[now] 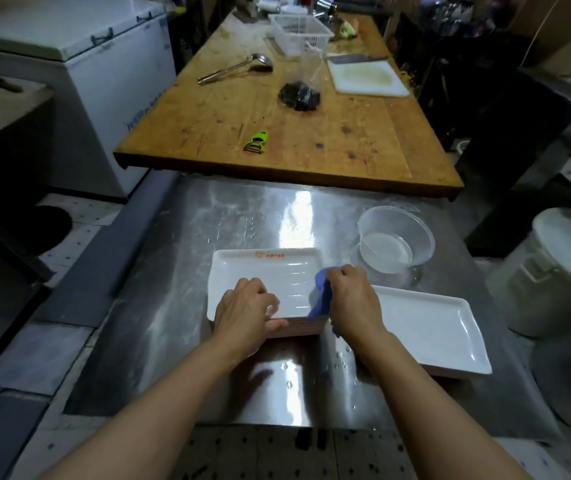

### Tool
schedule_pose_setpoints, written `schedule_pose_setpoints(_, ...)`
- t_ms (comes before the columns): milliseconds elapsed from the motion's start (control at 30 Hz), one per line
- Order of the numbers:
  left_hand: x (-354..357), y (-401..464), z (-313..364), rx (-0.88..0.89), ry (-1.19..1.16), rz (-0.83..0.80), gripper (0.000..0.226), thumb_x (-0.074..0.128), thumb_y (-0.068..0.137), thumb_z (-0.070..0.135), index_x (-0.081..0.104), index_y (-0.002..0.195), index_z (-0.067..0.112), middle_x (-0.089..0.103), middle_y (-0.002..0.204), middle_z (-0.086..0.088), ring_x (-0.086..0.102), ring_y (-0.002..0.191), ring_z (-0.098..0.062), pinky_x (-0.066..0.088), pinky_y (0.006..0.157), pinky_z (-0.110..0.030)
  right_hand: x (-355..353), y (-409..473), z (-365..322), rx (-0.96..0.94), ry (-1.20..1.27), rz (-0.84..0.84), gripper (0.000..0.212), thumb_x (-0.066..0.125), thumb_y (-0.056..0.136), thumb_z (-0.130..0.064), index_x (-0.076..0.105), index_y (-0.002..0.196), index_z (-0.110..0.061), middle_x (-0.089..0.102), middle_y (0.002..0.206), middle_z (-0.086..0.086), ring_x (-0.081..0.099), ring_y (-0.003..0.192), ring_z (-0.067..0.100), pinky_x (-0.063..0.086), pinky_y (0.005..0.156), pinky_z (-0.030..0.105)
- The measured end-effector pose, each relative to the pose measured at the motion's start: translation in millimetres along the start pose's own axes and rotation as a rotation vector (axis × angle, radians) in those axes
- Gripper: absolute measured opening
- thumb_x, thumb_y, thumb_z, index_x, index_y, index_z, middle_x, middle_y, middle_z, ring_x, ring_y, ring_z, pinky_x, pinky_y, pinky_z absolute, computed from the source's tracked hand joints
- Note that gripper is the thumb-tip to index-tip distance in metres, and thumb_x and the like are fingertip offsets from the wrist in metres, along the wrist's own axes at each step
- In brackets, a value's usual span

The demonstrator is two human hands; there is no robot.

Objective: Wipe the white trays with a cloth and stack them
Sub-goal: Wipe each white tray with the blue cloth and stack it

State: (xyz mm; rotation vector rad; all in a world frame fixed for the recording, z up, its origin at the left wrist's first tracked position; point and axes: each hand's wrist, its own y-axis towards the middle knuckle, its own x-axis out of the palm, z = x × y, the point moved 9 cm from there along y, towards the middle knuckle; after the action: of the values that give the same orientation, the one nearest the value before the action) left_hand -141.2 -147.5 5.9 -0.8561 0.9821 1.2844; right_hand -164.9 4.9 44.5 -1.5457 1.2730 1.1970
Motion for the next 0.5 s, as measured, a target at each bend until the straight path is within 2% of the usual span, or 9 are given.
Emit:
schedule_pose_setpoints(67, 1.9, -1.4, 7.1, 0.036, 0.041, 0.017, 0.016, 0.063, 0.086, 0.034, 0.067, 0.099, 0.026, 0.055, 0.103, 0.008, 0.048, 0.103, -0.014, 0.027, 0.069, -0.024, -14.3, -2.2, 16.7, 0.075, 0.130, 0.127, 0.023, 0.050, 0.084, 0.002, 0.055, 0.105, -0.004, 0.052, 0.108, 0.016, 0.050, 0.102, 0.033, 0.041, 0.078, 0.032)
schedule_pose_setpoints(133, -2.0, -4.3, 14.2, 0.067, 0.064, 0.077, 0.012, 0.060, 0.088, 0.020, 0.070, 0.092, 0.022, 0.060, 0.095, 0.005, 0.053, 0.096, -0.017, 0.025, 0.060, -0.025, -15.9, -4.3, 34.2, 0.161, 0.335, 0.129, 0.023, 0.051, 0.076, 0.007, 0.055, 0.097, -0.003, 0.057, 0.101, 0.018, 0.057, 0.092, 0.035, 0.050, 0.078, 0.038)
schedule_pose_setpoints(167, -3.8, -5.6, 15.9, 0.074, 0.063, 0.094, 0.012, 0.059, 0.088, 0.017, 0.071, 0.090, 0.020, 0.061, 0.091, 0.004, 0.054, 0.093, -0.018, 0.023, 0.058, -0.025, -16.9, -7.1, 40.8, 0.211, 0.476, 0.126, 0.022, 0.049, 0.073, 0.009, 0.054, 0.091, -0.004, 0.059, 0.093, 0.018, 0.062, 0.079, 0.036, 0.055, 0.069, 0.044)
schedule_pose_setpoints(200, -5.5, -6.6, 16.4, 0.077, 0.058, 0.099, 0.012, 0.059, 0.089, 0.017, 0.071, 0.089, 0.019, 0.061, 0.090, 0.004, 0.055, 0.091, -0.017, 0.023, 0.057, -0.025, -18.6, -10.7, 46.6, 0.260, 0.600, 0.140, 0.020, 0.044, 0.073, 0.009, 0.053, 0.084, -0.005, 0.061, 0.083, 0.015, 0.065, 0.063, 0.036, 0.055, 0.052, 0.048)
schedule_pose_setpoints(233, -7.3, -7.3, 16.3, 0.078, 0.053, 0.101, 0.012, 0.059, 0.089, 0.019, 0.071, 0.088, 0.019, 0.061, 0.089, 0.005, 0.054, 0.090, -0.016, 0.023, 0.057, -0.024, -20.1, -14.7, 52.1, 0.304, 0.692, 0.170, 0.018, 0.040, 0.075, 0.008, 0.051, 0.080, -0.006, 0.062, 0.071, 0.010, 0.064, 0.049, 0.032, 0.051, 0.038, 0.047)
schedule_pose_setpoints(300, -12.5, -7.5, 18.4, 0.094, 0.047, 0.103, 0.010, 0.061, 0.089, 0.023, 0.070, 0.088, 0.019, 0.060, 0.090, 0.007, 0.054, 0.090, -0.014, 0.026, 0.058, -0.024, -23.8, -21.0, 56.2, 0.332, 0.784, 0.223, 0.021, 0.037, 0.078, 0.008, 0.049, 0.073, -0.009, 0.063, 0.054, -0.003, 0.057, 0.033, 0.019, 0.045, 0.027, 0.032)
schedule_pose_setpoints(367, -22.5, -7.1, 24.7, 0.119, 0.036, 0.120, 0.006, 0.064, 0.086, 0.021, 0.067, 0.086, 0.016, 0.060, 0.088, 0.005, 0.054, 0.088, -0.016, 0.028, 0.058, -0.025, -30.7, -24.9, 56.2, 0.337, 0.796, 0.271, 0.028, 0.037, 0.078, 0.011, 0.046, 0.068, -0.013, 0.062, 0.051, -0.015, 0.053, 0.030, 0.008, 0.036, 0.026, 0.017)
schedule_pose_setpoints(433, -37.5, -5.3, 32.4, 0.147, 0.012, 0.179, 0.006, 0.067, 0.082, 0.015, 0.062, 0.081, 0.013, 0.058, 0.084, 0.000, 0.055, 0.081, -0.022, 0.029, 0.056, -0.027, -36.8, -25.8, 59.1, 0.362, 0.779, 0.315, 0.027, 0.038, 0.080, 0.011, 0.050, 0.072, -0.012, 0.061, 0.059, -0.004, 0.055, 0.034, 0.006, 0.033, 0.029, 0.011)
schedule_pose_setpoints(500, -52.7, -0.9, 36.8, 0.154, 0.014, 0.249, 0.006, 0.063, 0.084, 0.015, 0.057, 0.085, 0.013, 0.059, 0.083, -0.002, 0.056, 0.078, -0.026, 0.029, 0.056, -0.029, -41.5, -24.4, 60.4, 0.378, 0.740, 0.330, 0.021, 0.042, 0.083, 0.008, 0.055, 0.080, -0.008, 0.061, 0.079, 0.009, 0.058, 0.049, 0.010, 0.036, 0.038, 0.007)
